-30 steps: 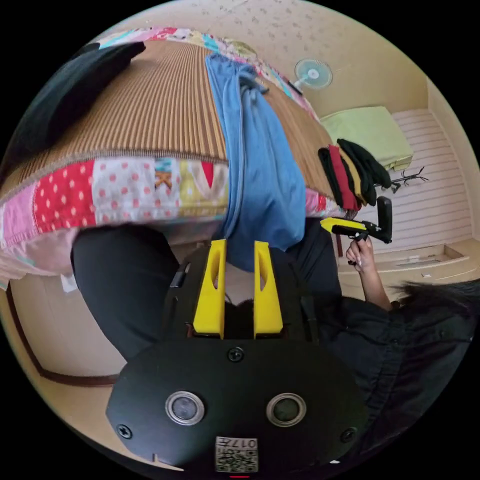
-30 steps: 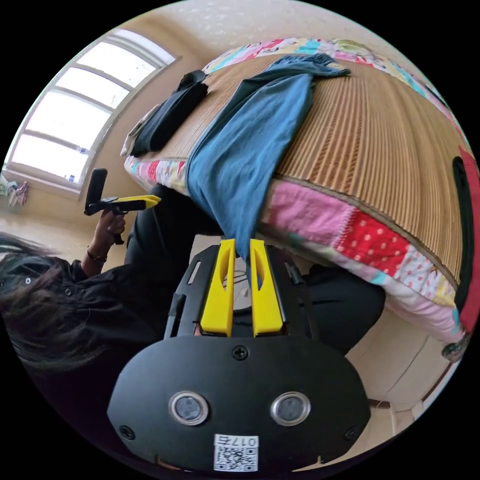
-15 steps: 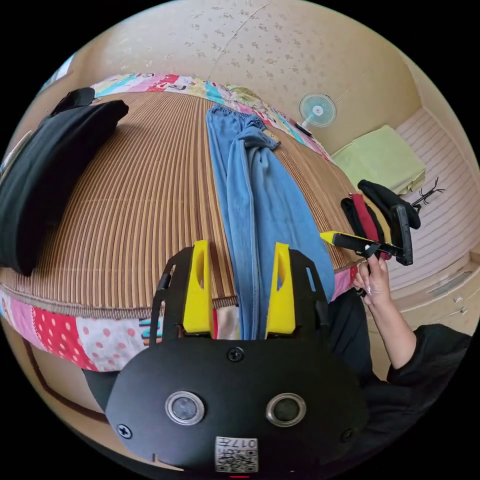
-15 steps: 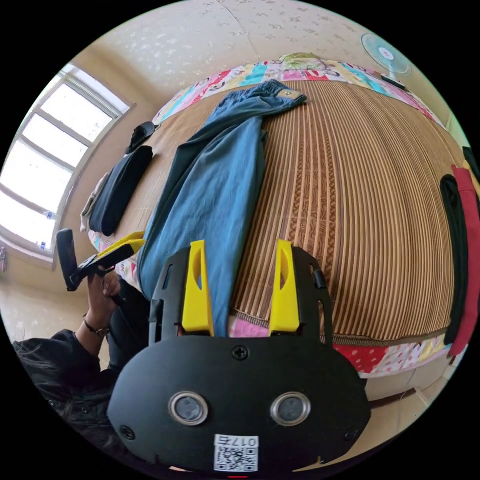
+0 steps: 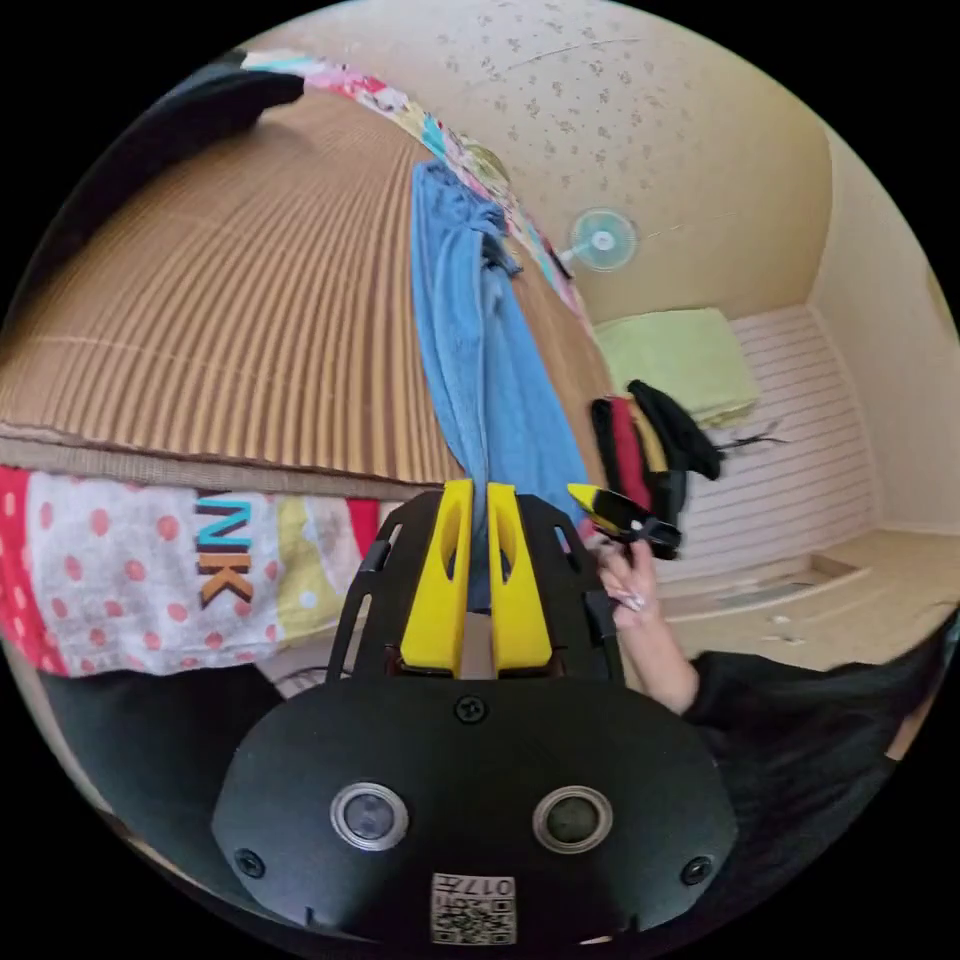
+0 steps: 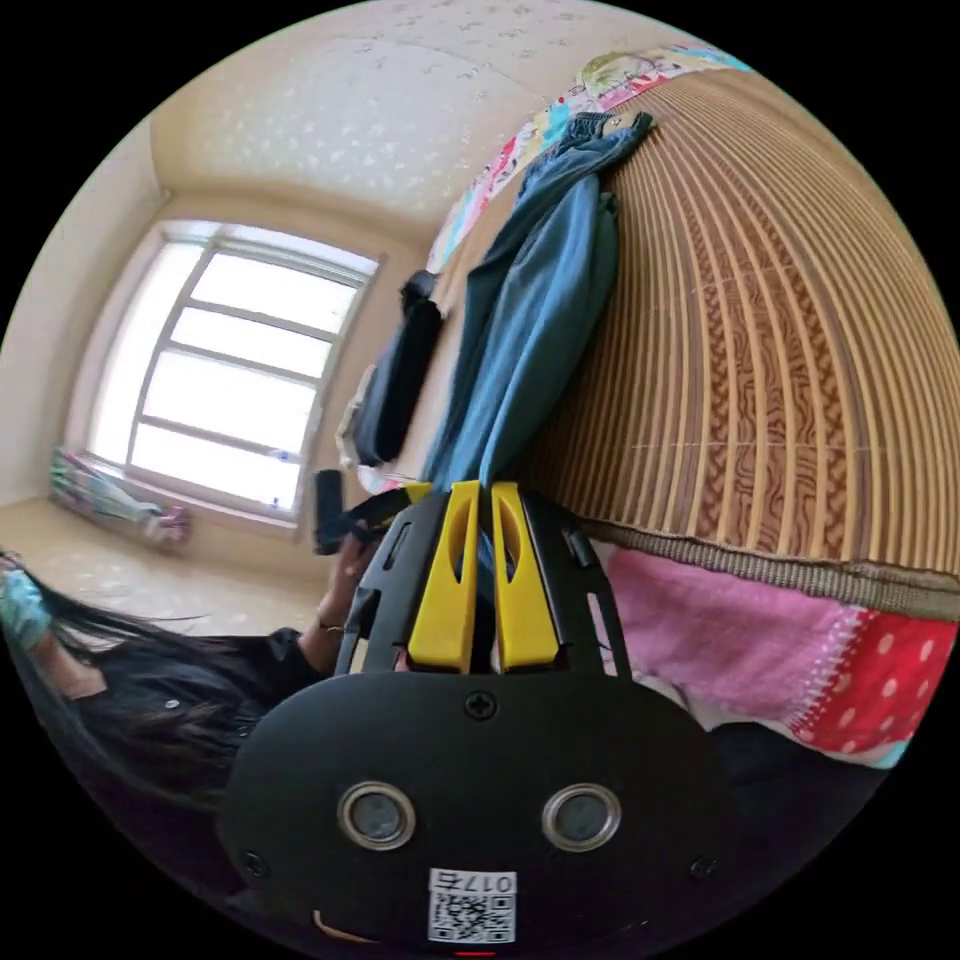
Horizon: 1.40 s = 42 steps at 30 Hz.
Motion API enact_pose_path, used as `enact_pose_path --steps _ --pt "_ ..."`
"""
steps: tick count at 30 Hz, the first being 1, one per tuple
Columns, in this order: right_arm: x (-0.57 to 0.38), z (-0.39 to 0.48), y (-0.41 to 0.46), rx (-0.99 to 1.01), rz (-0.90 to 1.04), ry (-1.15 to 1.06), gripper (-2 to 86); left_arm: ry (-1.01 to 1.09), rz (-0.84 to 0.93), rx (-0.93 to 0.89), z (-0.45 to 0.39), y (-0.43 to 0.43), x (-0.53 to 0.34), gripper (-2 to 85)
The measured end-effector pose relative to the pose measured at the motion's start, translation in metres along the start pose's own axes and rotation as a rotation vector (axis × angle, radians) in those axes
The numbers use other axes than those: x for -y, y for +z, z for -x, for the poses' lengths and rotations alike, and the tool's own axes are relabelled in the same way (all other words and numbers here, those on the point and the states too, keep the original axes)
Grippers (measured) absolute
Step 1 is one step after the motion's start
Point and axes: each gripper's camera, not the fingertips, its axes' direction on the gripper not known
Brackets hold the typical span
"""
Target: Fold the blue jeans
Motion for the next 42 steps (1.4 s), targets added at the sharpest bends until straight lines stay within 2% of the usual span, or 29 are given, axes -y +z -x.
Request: enact_pose_path --steps 2,6,12,14,18,23,27,31,33,36,40,42 --pt "-0.014 -0.005 -0.027 0.166 -0.061 -0.021 2.7 -0.011 -0.021 -0.18 0.007 -0.021 -0.009 1.9" --pt "-0.044 0.024 -0.084 0.372 -0.135 -0.206 2.4 0.13 -0.09 -0.551 -0.017 -0.069 -0.029 0.9" --pt "-0.063 0.15 -0.135 0.453 -0.092 -0.643 2.3 0.45 -0.079 -0.793 -0.133 -0.116 -0.025 0.2" --pt "-0.067 0.19 -0.153 0.466 -0.102 -0.742 2.3 0.571 -0.065 -0.814 -0.182 -0.133 -0.022 0.2" --pt "-0.08 0.283 -0.192 0.446 -0.124 -0.958 2.2 0.787 -0.103 -0.776 -0.295 -0.174 -0.02 0.2" --pt "-0.095 0.366 -0.226 0.361 -0.204 -1.108 2.1 0.953 -0.187 -0.699 -0.397 -0.205 -0.021 0.0" --pt "-0.066 0.389 -0.239 0.238 -0.266 -1.054 2.1 0.887 -0.266 -0.493 -0.433 -0.204 0.009 -0.1" --pt "0.004 0.362 -0.23 0.066 -0.266 -0.885 2.1 0.745 -0.299 -0.382 -0.417 -0.183 0.066 -0.1" --pt "0.066 0.331 -0.216 -0.087 -0.293 -0.727 2.0 0.636 -0.285 -0.29 -0.405 -0.162 0.118 -0.1" --pt "0.135 0.299 -0.202 -0.163 -0.347 -0.611 2.0 0.633 -0.263 -0.162 -0.407 -0.137 0.173 0.0" --pt "0.168 0.259 -0.18 -0.215 -0.376 -0.56 2.0 0.648 -0.216 0.009 -0.39 -0.103 0.194 0.3" --pt "0.163 0.215 -0.149 -0.343 -0.304 -0.512 2.1 0.618 -0.167 0.123 -0.348 -0.071 0.178 0.6"
